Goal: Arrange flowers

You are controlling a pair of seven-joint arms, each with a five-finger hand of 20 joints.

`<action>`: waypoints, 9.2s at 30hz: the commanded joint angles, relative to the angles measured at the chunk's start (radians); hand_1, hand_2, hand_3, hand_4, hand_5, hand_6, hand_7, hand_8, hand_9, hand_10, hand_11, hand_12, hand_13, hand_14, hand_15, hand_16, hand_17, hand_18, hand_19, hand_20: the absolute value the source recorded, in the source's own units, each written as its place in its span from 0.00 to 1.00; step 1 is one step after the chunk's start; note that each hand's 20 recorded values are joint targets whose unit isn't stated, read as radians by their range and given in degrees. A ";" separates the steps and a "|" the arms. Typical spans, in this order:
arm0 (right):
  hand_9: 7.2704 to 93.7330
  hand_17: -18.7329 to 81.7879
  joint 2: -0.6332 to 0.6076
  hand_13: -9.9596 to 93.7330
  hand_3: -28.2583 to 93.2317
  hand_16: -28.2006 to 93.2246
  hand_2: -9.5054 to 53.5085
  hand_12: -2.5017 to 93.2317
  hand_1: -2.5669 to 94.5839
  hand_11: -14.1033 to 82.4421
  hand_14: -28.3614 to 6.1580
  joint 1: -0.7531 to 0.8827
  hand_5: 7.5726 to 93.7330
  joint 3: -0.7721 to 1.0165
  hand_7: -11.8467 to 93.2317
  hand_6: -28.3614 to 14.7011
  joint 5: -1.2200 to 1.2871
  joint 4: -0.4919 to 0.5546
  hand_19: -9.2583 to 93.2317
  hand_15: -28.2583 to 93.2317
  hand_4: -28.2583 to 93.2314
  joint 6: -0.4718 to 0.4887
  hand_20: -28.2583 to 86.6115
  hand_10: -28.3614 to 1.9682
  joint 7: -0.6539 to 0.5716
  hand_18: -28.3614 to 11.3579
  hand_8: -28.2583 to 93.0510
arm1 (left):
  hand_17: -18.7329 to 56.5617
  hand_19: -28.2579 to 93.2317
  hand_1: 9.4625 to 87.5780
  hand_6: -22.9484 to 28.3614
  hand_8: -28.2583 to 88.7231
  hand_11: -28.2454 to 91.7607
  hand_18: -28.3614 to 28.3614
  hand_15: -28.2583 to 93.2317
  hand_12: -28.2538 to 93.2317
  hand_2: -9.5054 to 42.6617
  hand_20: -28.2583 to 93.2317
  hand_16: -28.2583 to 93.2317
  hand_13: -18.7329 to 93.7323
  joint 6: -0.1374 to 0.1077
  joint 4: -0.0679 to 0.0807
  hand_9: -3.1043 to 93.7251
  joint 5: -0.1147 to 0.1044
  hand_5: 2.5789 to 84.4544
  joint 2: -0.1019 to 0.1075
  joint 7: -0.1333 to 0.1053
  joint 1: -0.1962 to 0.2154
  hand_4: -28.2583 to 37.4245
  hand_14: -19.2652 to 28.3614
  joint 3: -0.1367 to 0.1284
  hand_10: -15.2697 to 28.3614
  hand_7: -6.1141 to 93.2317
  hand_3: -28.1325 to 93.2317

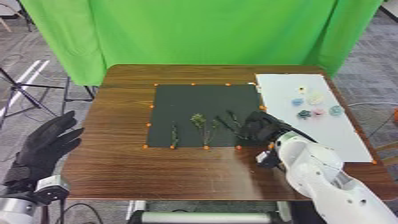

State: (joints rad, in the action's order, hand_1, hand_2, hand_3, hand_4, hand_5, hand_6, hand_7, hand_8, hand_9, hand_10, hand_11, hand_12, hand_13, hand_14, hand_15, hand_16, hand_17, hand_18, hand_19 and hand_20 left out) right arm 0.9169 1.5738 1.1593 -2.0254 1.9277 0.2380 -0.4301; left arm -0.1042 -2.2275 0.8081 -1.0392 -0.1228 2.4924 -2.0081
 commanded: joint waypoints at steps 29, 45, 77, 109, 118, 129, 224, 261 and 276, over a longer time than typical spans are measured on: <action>0.57 0.44 -0.106 0.64 0.93 0.51 0.20 0.46 0.26 0.76 0.42 0.010 0.54 0.000 0.60 0.55 -0.349 0.018 0.93 0.90 0.06 -0.284 0.75 0.44 -0.241 0.15 0.19 | 0.14 0.58 0.23 0.48 0.14 0.42 0.84 0.48 0.37 0.14 0.31 0.25 0.35 -0.004 -0.003 0.27 -0.001 0.31 -0.010 0.004 0.012 0.04 0.68 -0.003 0.59 0.30 0.82; 0.26 0.34 -0.141 0.44 0.96 0.36 0.00 0.30 0.33 0.40 0.48 -0.028 0.22 -0.012 0.41 0.45 -0.405 -0.176 0.83 0.79 0.00 -0.228 0.72 0.45 -0.290 0.21 0.14 | 0.14 0.58 0.23 0.48 0.14 0.42 0.84 0.48 0.37 0.14 0.31 0.25 0.35 -0.003 0.000 0.27 -0.005 0.31 -0.001 0.003 0.011 0.04 0.68 -0.003 0.59 0.30 0.82; 0.94 0.49 0.033 0.83 0.92 0.49 0.00 0.56 0.54 0.32 0.69 -0.294 0.73 -0.337 0.57 0.70 -0.379 -0.074 0.92 0.77 0.00 -0.543 0.74 0.78 0.067 0.19 0.26 | 0.14 0.58 0.23 0.48 0.14 0.42 0.84 0.48 0.37 0.14 0.31 0.25 0.35 -0.011 -0.032 0.26 -0.016 0.31 0.006 0.002 0.051 0.04 0.69 -0.132 0.58 0.30 0.82; 0.93 0.49 0.378 0.82 0.92 0.50 0.00 0.59 0.52 0.34 0.69 -0.588 0.71 -0.828 0.59 0.71 -0.535 -0.432 0.92 0.78 0.00 -0.389 0.74 0.80 0.061 0.20 0.27 | 0.14 0.58 0.23 0.48 0.14 0.42 0.84 0.48 0.37 0.14 0.31 0.25 0.35 -0.021 0.021 0.27 -0.009 0.31 0.097 0.024 -0.064 0.04 0.68 -0.022 0.59 0.30 0.82; 0.85 0.45 0.377 0.76 0.88 0.50 0.00 0.59 0.48 0.39 0.68 -0.578 0.63 -0.800 0.63 0.71 -0.536 -0.399 0.91 0.81 0.00 -0.326 0.75 0.77 0.037 0.22 0.27 | 0.14 0.58 0.23 0.48 0.14 0.42 0.84 0.48 0.37 0.14 0.31 0.25 0.35 -0.018 0.020 0.27 -0.010 0.31 0.095 0.030 -0.064 0.04 0.68 -0.019 0.59 0.30 0.82; 0.69 0.42 0.369 0.70 0.91 0.50 0.00 0.37 0.36 0.63 0.64 -0.574 0.57 -0.787 0.55 0.71 -0.542 -0.395 0.89 0.84 0.00 -0.259 0.77 0.64 0.051 0.21 0.18 | 0.14 0.58 0.23 0.48 0.14 0.42 0.84 0.48 0.37 0.14 0.31 0.25 0.35 -0.016 0.023 0.27 -0.010 0.31 0.090 0.029 -0.065 0.04 0.68 -0.014 0.59 0.30 0.82; 0.94 0.52 0.259 0.88 0.92 0.47 0.00 0.56 0.53 0.33 0.72 -0.667 0.75 -0.698 0.57 0.70 -0.418 -0.370 0.92 0.71 0.01 -0.460 0.69 0.75 0.177 0.22 0.22 | 0.14 0.58 0.23 0.48 0.13 0.42 0.84 0.48 0.37 0.15 0.31 0.25 0.35 -0.054 -0.005 0.26 -0.007 0.30 0.032 -0.013 -0.017 0.04 0.68 -0.018 0.59 0.31 0.82; 0.89 0.48 0.313 0.82 0.88 0.48 0.00 0.52 0.49 0.30 0.72 -0.748 0.68 -0.830 0.56 0.73 -0.551 -0.553 0.89 0.72 0.00 -0.311 0.69 0.77 0.103 0.24 0.21 | 0.13 0.58 0.23 0.48 0.13 0.42 0.84 0.48 0.37 0.15 0.31 0.25 0.35 -0.049 -0.002 0.26 -0.010 0.30 0.044 -0.005 -0.017 0.03 0.68 -0.007 0.59 0.31 0.82; 0.84 0.46 0.314 0.79 0.88 0.47 0.00 0.50 0.48 0.32 0.72 -0.738 0.65 -0.817 0.56 0.72 -0.569 -0.550 0.88 0.74 0.00 -0.254 0.70 0.75 0.112 0.24 0.20 | 0.13 0.58 0.23 0.48 0.13 0.42 0.84 0.49 0.37 0.15 0.31 0.25 0.35 -0.046 -0.001 0.26 -0.009 0.30 0.039 -0.003 -0.017 0.04 0.69 -0.006 0.59 0.31 0.82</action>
State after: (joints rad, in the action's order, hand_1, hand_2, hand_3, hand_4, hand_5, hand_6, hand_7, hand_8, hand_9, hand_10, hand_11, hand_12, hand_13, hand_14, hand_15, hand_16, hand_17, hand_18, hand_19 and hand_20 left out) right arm 1.2262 0.8368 0.3394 -2.5750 1.3741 -0.0340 -0.3211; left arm -0.1503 -2.2302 0.8004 -0.9953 -0.1318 2.4703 -2.0142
